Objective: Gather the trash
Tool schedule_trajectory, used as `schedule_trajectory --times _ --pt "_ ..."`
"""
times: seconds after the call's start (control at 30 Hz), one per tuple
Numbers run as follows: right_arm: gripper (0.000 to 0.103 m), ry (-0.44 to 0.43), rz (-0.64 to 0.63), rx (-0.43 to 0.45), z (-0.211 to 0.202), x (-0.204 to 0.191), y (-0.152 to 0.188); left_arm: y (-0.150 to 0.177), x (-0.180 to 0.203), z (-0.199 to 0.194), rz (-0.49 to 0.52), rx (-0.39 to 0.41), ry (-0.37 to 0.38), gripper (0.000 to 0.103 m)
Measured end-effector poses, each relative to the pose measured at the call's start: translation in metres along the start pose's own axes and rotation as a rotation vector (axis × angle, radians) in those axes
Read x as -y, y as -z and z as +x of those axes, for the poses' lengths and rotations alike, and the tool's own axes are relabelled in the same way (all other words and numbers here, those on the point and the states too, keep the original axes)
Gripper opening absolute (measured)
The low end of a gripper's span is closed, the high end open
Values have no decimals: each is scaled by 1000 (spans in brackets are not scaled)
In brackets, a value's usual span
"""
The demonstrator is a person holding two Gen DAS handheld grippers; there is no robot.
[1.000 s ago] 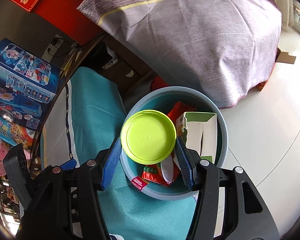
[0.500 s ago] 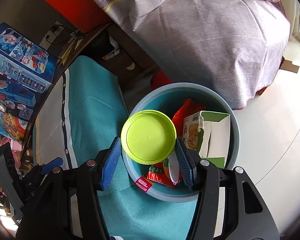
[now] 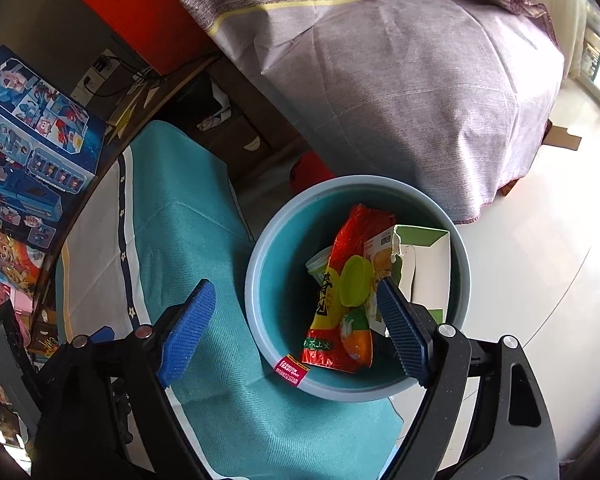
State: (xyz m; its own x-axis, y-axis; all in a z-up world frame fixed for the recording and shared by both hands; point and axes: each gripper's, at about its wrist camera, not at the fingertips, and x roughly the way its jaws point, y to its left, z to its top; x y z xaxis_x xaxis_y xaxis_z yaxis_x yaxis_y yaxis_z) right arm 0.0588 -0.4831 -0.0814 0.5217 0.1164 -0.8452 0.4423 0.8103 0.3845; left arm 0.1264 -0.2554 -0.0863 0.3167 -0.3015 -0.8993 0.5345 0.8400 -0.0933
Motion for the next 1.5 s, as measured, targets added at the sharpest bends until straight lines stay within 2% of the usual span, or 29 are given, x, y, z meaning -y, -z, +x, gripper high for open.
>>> schedule_trajectory --times 0.17,0.23,0.47,0.6,0.73,1.1,1.5 --pt "80 4 -11 -3 -4 -8 6 4 -2 -9 -1 16 1 98" --pt "90 7 -25 1 -8 -11 9 6 -4 -13 0 22 -2 98" --pt "96 34 -62 26 -29 -21 23 18 -12 -37 -20 67 -20 98" --pt "96 54 -103 31 -43 -29 37 27 -16 -53 -31 80 -25 99" --pt "96 32 -117 38 -59 -34 51 38 -19 -67 -41 87 -38 99" --pt "96 76 -192 87 -89 -48 87 65 -20 -99 -51 135 -52 99" --pt "96 107 -257 107 -92 -63 106 84 -32 -114 -89 171 -67 99"
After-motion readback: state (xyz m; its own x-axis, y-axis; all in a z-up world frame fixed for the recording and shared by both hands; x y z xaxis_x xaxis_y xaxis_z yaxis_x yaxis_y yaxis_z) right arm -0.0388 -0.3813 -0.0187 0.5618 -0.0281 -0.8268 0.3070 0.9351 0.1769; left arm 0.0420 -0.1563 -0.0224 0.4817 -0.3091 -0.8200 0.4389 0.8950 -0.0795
